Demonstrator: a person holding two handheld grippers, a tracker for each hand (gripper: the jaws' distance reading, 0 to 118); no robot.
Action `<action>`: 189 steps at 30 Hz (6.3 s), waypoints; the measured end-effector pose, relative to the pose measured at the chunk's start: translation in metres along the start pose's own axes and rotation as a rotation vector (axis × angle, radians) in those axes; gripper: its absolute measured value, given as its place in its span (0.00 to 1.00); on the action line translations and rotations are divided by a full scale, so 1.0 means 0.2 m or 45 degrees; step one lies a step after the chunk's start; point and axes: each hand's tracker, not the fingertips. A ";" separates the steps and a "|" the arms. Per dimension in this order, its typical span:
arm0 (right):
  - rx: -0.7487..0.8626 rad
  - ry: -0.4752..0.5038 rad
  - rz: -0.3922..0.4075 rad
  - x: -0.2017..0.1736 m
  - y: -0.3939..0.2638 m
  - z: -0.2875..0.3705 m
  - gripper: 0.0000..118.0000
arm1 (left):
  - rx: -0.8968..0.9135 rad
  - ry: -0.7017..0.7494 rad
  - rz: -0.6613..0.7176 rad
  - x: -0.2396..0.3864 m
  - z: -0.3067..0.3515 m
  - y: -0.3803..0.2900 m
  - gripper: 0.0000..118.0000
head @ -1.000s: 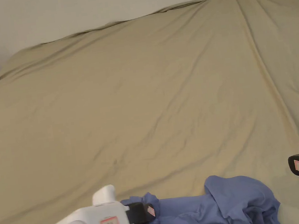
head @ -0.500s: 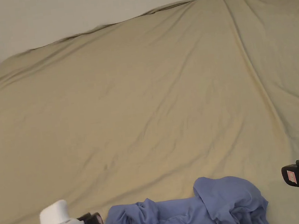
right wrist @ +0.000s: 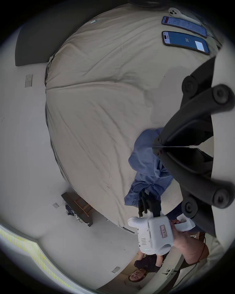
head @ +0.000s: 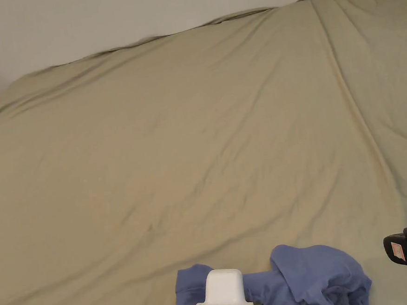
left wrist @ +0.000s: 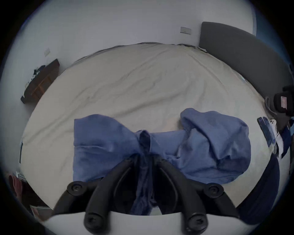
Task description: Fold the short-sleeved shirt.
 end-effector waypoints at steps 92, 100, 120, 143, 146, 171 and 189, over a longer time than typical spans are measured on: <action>0.007 -0.122 0.219 -0.24 0.03 0.06 0.03 | -0.137 -0.531 0.064 0.10 -0.19 0.07 0.08; 0.025 -0.083 0.266 -0.27 0.05 0.11 0.03 | -0.086 -0.575 -0.066 0.37 -0.10 0.08 0.08; -0.354 0.093 0.155 -0.29 -0.07 -0.77 0.03 | 0.035 -0.460 0.593 -0.88 0.24 -0.05 0.08; -0.328 0.302 -0.137 -0.13 -0.16 -0.73 0.03 | -0.200 -0.733 0.578 -0.46 -0.12 -0.01 0.36; -0.203 0.461 -0.189 -0.08 -0.16 -0.58 0.03 | -0.171 -0.821 0.582 -0.59 0.01 0.02 0.36; -0.055 0.240 -0.211 0.04 -0.12 -0.19 0.03 | -0.549 0.411 0.357 -2.14 0.09 -0.14 1.00; 0.885 -0.625 0.225 -0.26 0.87 0.52 0.03 | 0.982 0.322 0.357 -0.86 0.96 0.94 0.00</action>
